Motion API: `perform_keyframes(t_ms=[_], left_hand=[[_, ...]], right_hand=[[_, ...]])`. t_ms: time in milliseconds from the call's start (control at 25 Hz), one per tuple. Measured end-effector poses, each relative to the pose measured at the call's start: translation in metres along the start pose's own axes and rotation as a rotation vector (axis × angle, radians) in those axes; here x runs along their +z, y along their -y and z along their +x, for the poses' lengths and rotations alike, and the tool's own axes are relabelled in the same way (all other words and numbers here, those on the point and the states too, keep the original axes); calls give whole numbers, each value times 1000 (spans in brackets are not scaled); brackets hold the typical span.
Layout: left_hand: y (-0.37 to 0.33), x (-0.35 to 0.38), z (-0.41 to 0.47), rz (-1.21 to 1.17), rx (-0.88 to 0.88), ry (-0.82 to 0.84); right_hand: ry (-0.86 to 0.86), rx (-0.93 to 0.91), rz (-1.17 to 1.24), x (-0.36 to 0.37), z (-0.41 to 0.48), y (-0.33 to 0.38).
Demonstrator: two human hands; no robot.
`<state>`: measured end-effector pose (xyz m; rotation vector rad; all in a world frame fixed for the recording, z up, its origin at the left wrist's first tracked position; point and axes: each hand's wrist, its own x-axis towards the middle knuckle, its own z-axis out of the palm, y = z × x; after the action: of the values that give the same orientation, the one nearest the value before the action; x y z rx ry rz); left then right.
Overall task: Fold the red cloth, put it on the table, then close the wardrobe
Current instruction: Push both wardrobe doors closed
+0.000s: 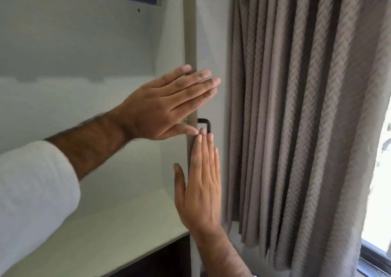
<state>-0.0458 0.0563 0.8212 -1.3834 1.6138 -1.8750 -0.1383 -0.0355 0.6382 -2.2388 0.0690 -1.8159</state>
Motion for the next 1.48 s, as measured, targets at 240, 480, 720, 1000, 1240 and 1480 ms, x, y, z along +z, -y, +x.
perform_keyframes(t_ms=[240,480,720,1000,1240,1480], left_hand=[[26,-17,-95,169,-250,148],[76,12,-139,326,-483,469],[100,60,-187,283,-554,522],[124,101,-223,245,-582,549],[133,120,-232,232,-581,515],[130,107,-225,244,-574,614]], right_hand=[[264,98,478,77,33,33],[320,-97,336,180,46,63],[252,-241,153,256,51,52],[155,-277,59,312,57,48],[85,-291,9,334,56,44],[194,-299,22,323,59,44]])
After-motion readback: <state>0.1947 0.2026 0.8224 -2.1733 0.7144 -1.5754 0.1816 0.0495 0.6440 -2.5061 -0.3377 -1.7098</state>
